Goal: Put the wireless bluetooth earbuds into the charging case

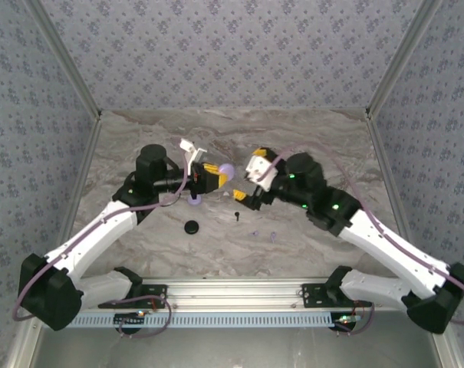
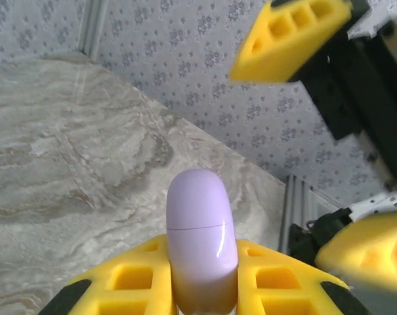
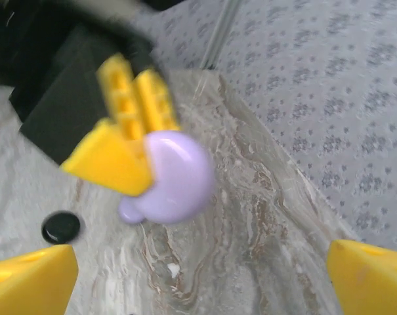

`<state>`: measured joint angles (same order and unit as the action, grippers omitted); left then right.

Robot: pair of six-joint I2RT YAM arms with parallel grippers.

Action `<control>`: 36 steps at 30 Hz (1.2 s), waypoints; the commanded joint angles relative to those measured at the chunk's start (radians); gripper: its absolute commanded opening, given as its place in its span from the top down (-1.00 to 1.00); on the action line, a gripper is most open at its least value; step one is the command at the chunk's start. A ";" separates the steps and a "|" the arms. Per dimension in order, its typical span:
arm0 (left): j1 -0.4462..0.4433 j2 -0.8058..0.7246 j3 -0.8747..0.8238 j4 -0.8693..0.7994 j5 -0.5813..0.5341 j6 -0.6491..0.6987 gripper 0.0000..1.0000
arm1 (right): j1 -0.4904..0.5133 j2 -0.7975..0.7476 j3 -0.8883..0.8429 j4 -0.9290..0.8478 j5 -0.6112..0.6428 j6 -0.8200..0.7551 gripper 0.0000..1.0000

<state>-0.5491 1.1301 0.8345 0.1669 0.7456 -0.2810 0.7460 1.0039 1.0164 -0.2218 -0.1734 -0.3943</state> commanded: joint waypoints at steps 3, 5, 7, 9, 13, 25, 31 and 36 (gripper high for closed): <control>-0.084 -0.087 -0.135 0.384 -0.176 0.084 0.93 | -0.176 -0.066 -0.091 0.225 -0.368 0.379 -1.00; -0.104 -0.103 -0.159 0.458 -0.192 0.103 0.94 | -0.211 -0.058 -0.104 0.284 -0.429 0.477 -1.00; -0.120 -0.111 -0.163 0.488 -0.190 0.121 0.94 | -0.219 -0.037 -0.093 0.305 -0.460 0.527 -1.00; -0.133 -0.116 -0.159 0.485 -0.187 0.138 0.95 | -0.211 -0.011 -0.067 0.278 -0.468 0.522 -0.99; -0.141 -0.116 -0.153 0.472 -0.190 0.144 0.96 | -0.201 0.031 -0.045 0.257 -0.468 0.499 -0.95; -0.144 -0.114 -0.142 0.450 -0.170 0.154 0.99 | -0.190 0.082 -0.019 0.279 -0.407 0.499 -0.94; -0.144 -0.113 -0.138 0.445 -0.160 0.157 0.99 | -0.194 0.119 0.025 0.243 -0.377 0.483 -0.90; -0.146 -0.111 -0.135 0.433 -0.159 0.161 1.00 | -0.204 0.145 0.057 0.218 -0.353 0.462 -0.90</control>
<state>-0.6865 1.0283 0.6643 0.5781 0.5480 -0.1448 0.5499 1.1297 1.0290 0.0185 -0.5728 0.0860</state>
